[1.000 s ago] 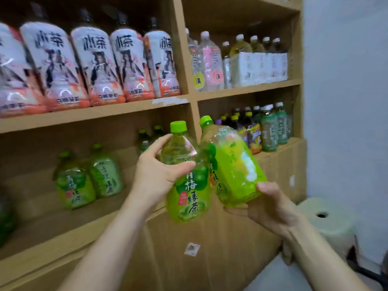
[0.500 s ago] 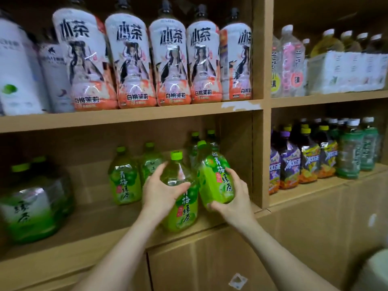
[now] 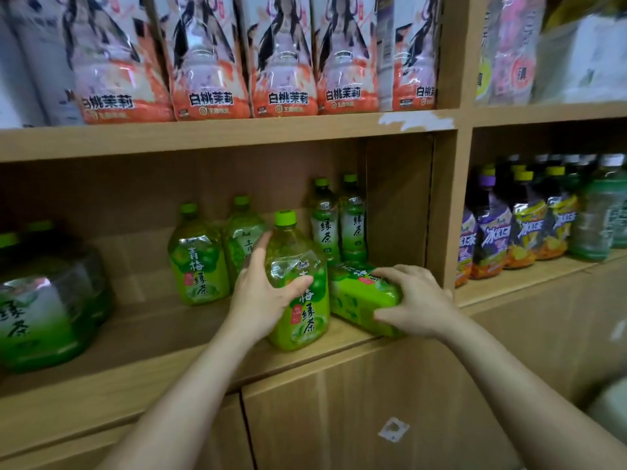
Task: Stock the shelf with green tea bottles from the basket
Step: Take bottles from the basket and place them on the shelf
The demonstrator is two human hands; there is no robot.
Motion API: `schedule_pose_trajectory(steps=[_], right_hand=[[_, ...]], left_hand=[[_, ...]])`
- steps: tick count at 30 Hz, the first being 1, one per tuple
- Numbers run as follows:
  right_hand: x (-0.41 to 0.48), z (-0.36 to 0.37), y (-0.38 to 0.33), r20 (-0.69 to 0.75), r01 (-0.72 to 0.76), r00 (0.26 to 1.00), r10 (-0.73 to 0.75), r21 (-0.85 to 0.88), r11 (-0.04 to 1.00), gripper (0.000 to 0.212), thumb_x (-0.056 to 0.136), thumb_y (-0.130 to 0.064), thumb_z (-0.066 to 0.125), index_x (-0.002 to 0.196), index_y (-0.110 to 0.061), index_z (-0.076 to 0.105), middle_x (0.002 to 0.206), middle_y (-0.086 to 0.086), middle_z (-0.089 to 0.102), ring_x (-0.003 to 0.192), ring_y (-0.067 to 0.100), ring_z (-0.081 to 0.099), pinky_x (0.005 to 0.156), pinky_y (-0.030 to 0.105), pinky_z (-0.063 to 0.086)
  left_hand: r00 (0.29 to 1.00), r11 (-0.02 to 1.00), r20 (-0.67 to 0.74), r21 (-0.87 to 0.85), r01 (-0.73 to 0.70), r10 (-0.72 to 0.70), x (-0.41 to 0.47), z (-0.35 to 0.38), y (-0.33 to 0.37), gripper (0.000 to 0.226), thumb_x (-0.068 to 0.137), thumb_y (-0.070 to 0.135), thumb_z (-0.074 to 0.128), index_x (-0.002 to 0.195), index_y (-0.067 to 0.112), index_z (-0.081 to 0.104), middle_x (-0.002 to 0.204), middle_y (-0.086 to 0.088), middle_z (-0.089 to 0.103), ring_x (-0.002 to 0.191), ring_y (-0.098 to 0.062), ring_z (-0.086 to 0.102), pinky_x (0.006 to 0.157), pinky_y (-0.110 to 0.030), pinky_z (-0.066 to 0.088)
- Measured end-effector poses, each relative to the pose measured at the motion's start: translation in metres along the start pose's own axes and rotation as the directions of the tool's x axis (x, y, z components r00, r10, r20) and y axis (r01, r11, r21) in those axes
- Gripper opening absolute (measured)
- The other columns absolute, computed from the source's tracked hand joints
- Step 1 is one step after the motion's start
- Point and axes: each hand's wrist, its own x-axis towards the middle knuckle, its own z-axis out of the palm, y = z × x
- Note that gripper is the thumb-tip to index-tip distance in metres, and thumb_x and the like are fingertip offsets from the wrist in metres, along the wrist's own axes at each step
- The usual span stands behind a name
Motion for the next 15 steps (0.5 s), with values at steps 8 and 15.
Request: schedule_pose_trajectory(steps=[8, 15], right_hand=[[-0.016, 0.003, -0.067, -0.390, 0.159, 0.913, -0.118, 0.074, 0.985, 0.068, 0.087, -0.035, 0.055, 0.148, -0.031, 0.023, 0.152, -0.002, 0.031, 0.141, 0.019, 0.025, 0.106, 0.052, 0.028], [0.005, 0.044, -0.148, -0.310, 0.134, 0.949, -0.054, 0.244, 0.960, 0.119, 0.066, -0.064, 0.070, 0.148, -0.033, -0.011, 0.147, 0.012, 0.030, 0.131, 0.032, 0.040, 0.097, 0.044, 0.046]], left_hand=[[0.983, 0.995, 0.185, -0.100, 0.011, 0.008, 0.006, -0.011, -0.003, 0.104, 0.069, 0.033, 0.081, 0.145, 0.042, 0.010, 0.144, 0.006, 0.039, 0.127, -0.010, 0.043, 0.108, -0.032, 0.036], [0.935, 0.949, 0.354, -0.291, 0.119, -0.009, 0.012, -0.046, -0.038, 0.094, 0.068, -0.005, 0.071, 0.142, 0.034, 0.027, 0.112, 0.015, 0.066, 0.106, -0.004, 0.063, 0.091, -0.023, 0.048]])
